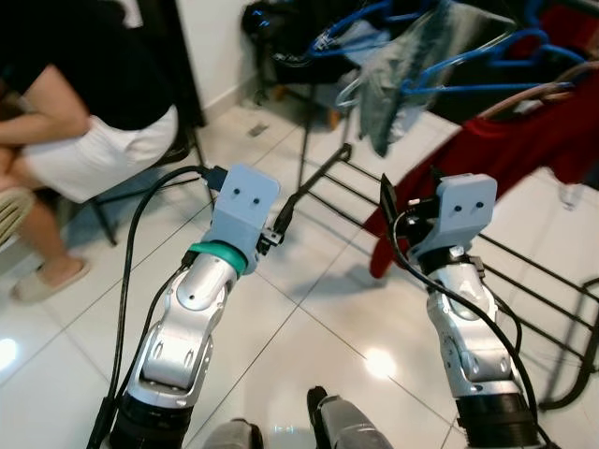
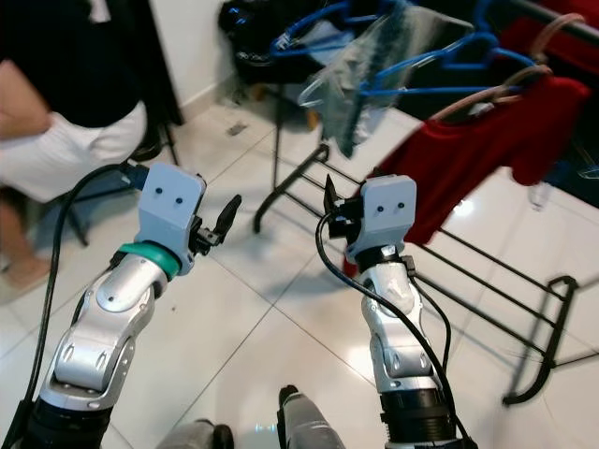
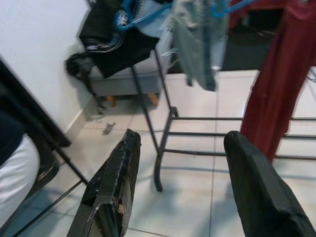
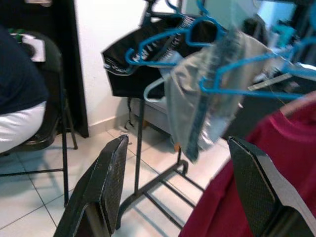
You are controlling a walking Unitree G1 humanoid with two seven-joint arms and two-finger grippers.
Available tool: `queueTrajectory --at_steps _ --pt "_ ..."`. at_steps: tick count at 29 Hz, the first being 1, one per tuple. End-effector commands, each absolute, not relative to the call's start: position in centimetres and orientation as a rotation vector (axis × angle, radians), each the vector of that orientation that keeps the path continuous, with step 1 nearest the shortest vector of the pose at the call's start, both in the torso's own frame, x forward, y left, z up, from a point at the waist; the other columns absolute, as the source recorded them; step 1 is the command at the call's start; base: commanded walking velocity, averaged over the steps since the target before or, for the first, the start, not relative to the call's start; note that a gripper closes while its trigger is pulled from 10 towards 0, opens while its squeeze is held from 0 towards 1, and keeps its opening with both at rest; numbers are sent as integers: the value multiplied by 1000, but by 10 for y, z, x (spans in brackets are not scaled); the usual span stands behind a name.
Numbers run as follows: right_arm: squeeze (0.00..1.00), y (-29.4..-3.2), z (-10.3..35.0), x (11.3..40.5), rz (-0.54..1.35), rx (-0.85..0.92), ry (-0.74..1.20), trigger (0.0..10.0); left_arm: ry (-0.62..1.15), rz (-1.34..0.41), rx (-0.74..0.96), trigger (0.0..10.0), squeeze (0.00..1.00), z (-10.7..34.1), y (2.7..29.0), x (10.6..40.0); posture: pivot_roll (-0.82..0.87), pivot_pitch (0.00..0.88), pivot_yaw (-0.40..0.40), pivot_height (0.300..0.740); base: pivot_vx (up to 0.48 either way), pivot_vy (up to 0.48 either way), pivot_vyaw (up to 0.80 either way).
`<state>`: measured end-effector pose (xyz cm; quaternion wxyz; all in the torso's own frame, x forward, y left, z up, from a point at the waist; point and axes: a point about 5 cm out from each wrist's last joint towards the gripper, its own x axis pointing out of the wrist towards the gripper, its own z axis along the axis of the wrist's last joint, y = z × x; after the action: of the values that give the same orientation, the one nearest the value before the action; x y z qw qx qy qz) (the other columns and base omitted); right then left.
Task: Hang hanger
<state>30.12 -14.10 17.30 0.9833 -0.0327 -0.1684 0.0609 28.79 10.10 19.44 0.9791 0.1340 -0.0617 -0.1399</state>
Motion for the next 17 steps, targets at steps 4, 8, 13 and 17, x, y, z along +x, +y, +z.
queueTrajectory --at_steps 4,8,13,17 --pt "0 -142 167 300 122 -71 -312 10000 -112 -281 266 10000 0 190 102 287 -29 125 72 740 0 0 -800" --pt "0 -142 167 300 121 -71 -314 10000 -125 -275 252 10000 0 192 102 287 -29 125 72 740 0 0 -800" --pt "0 -142 168 301 122 -70 -318 10000 -146 -265 226 10000 0 196 102 287 -30 126 75 740 0 0 -800" --pt "0 -142 169 301 121 -69 -321 10000 -194 -217 169 10000 0 206 106 290 -31 126 76 740 0 0 -800"
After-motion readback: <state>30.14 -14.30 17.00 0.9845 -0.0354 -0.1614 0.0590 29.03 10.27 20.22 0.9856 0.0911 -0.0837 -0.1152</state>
